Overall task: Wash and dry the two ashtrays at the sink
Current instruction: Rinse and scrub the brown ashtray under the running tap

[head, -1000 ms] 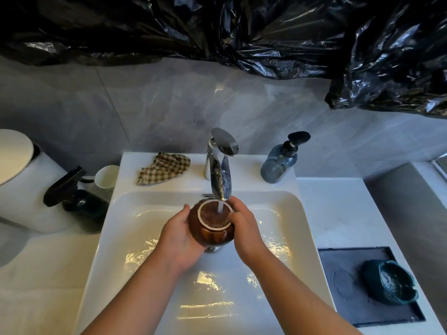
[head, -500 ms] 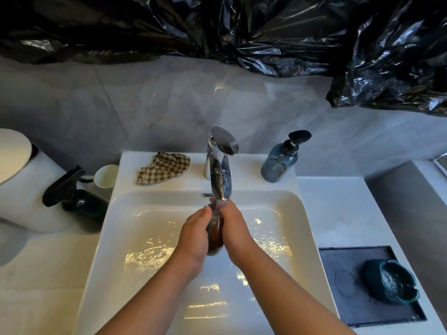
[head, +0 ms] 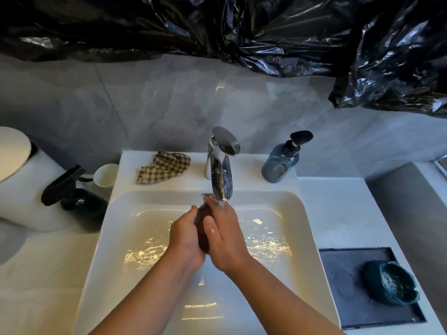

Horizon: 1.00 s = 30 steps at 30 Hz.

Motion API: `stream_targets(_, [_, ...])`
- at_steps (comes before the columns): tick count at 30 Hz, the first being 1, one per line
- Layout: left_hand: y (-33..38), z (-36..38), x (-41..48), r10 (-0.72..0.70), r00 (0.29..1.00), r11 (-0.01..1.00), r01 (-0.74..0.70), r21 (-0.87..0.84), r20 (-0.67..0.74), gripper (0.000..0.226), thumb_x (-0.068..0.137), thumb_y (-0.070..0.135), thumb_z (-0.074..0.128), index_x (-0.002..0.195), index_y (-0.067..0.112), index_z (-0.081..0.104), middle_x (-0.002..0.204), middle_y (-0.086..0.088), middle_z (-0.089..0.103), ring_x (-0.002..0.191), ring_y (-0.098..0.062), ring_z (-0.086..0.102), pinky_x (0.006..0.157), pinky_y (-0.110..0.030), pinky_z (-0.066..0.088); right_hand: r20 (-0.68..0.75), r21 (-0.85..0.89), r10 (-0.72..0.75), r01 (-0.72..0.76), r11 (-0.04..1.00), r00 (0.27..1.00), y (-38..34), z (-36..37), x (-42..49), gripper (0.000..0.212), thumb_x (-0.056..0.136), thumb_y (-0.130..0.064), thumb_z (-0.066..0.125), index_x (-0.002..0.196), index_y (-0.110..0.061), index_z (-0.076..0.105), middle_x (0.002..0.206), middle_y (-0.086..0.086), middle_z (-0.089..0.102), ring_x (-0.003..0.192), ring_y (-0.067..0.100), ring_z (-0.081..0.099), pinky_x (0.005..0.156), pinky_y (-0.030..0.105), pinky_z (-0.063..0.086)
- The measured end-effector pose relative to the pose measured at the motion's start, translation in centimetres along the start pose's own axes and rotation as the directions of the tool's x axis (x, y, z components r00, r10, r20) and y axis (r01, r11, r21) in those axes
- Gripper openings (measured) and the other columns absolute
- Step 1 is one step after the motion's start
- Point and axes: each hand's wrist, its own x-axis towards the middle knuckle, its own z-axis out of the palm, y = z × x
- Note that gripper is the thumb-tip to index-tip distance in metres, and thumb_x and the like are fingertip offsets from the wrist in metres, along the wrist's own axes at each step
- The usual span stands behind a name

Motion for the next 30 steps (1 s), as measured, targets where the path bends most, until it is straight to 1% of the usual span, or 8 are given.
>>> stream_targets(7, [1.0,-0.6,1.1,-0.074,0.996,0.996,0.072,0.046,0.041,0.036,0.096,0.039,0.049,0.098,0.012,0.073,0.086,-0.014,0.075,0.083,-0.034,0.071,0.072,-0.043,0.055,0.054,0.023,0.158,-0.159,0.987,0.986,-0.4,-0.4,1.9,0.049,0.090,-0.053,0.026,0.115,-0.027,0.060,0.103,0.005,0.060,0.097,0.017,0.059,0.081,0.031,0.049])
stream_targets(12, [0.7,-1.4,1.4,-0.136,0.987,0.990,0.139,-0.032,0.089,0.044,0.098,0.038,0.042,0.108,0.008,0.073,0.092,-0.019,0.076,0.091,-0.037,0.070,0.085,-0.049,0.053,0.128,0.028,0.297,-0.303,0.953,0.946,-0.8,-1.0,2.2,0.057,0.078,-0.067,0.048,0.119,-0.030,0.062,0.108,-0.004,0.065,0.101,0.011,0.063,0.086,0.028,0.050])
stream_targets(15, [0.5,-1.6,1.6,-0.154,0.978,0.984,0.164,-0.068,0.139,0.044,0.095,0.034,0.043,0.099,0.005,0.076,0.094,-0.021,0.076,0.087,-0.037,0.071,0.090,-0.054,0.050,0.200,0.206,0.404,-0.442,0.873,0.893,-0.5,-2.0,2.0,0.032,0.084,-0.048,0.067,0.110,-0.030,0.062,0.107,-0.004,0.070,0.098,0.010,0.067,0.084,0.027,0.055])
stream_targets(18, [0.2,-1.5,1.8,-0.183,0.967,0.973,0.204,-0.107,0.177,0.041,0.093,0.034,0.045,0.099,0.007,0.076,0.093,-0.020,0.075,0.084,-0.036,0.071,0.087,-0.054,0.052,0.217,0.310,0.420,-0.470,0.826,0.881,0.0,-2.8,1.4,0.017,0.097,-0.039,0.057,0.109,-0.028,0.063,0.108,-0.003,0.069,0.098,0.006,0.066,0.080,0.021,0.054])
stream_targets(22, [-0.5,-1.3,2.4,-0.207,0.963,0.966,0.229,-0.124,0.170,0.042,0.090,0.035,0.047,0.111,0.009,0.074,0.105,-0.021,0.074,0.096,-0.040,0.069,0.090,-0.058,0.051,0.184,0.284,0.434,-0.470,0.835,0.882,0.2,-3.4,0.5,0.031,0.107,-0.035,0.039,0.130,-0.024,0.057,0.123,0.001,0.065,0.111,0.010,0.064,0.089,0.022,0.055])
stream_targets(24, [-0.6,-1.1,2.4,-0.194,0.964,0.964,0.222,-0.144,0.184,0.040,0.090,0.033,0.046,0.103,0.010,0.076,0.101,-0.020,0.074,0.093,-0.038,0.068,0.088,-0.055,0.050,0.216,0.322,0.407,-0.458,0.829,0.887,0.1,-3.6,0.3,0.033,0.099,-0.035,0.055,0.132,-0.028,0.057,0.120,-0.004,0.067,0.107,0.007,0.066,0.088,0.024,0.058])
stream_targets(27, [-0.2,-0.6,2.3,-0.174,0.965,0.964,0.207,-0.166,0.195,0.037,0.089,0.030,0.046,0.098,0.009,0.076,0.093,-0.019,0.075,0.086,-0.036,0.069,0.080,-0.046,0.054,0.237,0.340,0.380,-0.442,0.830,0.894,0.4,-3.8,0.1,0.063,0.073,-0.038,0.076,0.132,-0.034,0.055,0.119,-0.009,0.068,0.109,0.009,0.067,0.091,0.030,0.059])
stream_targets(30, [0.0,0.0,2.2,-0.200,0.956,0.962,0.233,-0.143,0.213,0.039,0.088,0.028,0.047,0.103,0.006,0.075,0.092,-0.019,0.075,0.079,-0.034,0.072,0.075,-0.045,0.057,0.133,0.322,0.407,-0.427,0.845,0.904,-0.2,-3.9,0.3,0.048,0.082,-0.032,0.078,0.125,-0.033,0.057,0.111,-0.015,0.067,0.103,0.008,0.066,0.086,0.019,0.057])
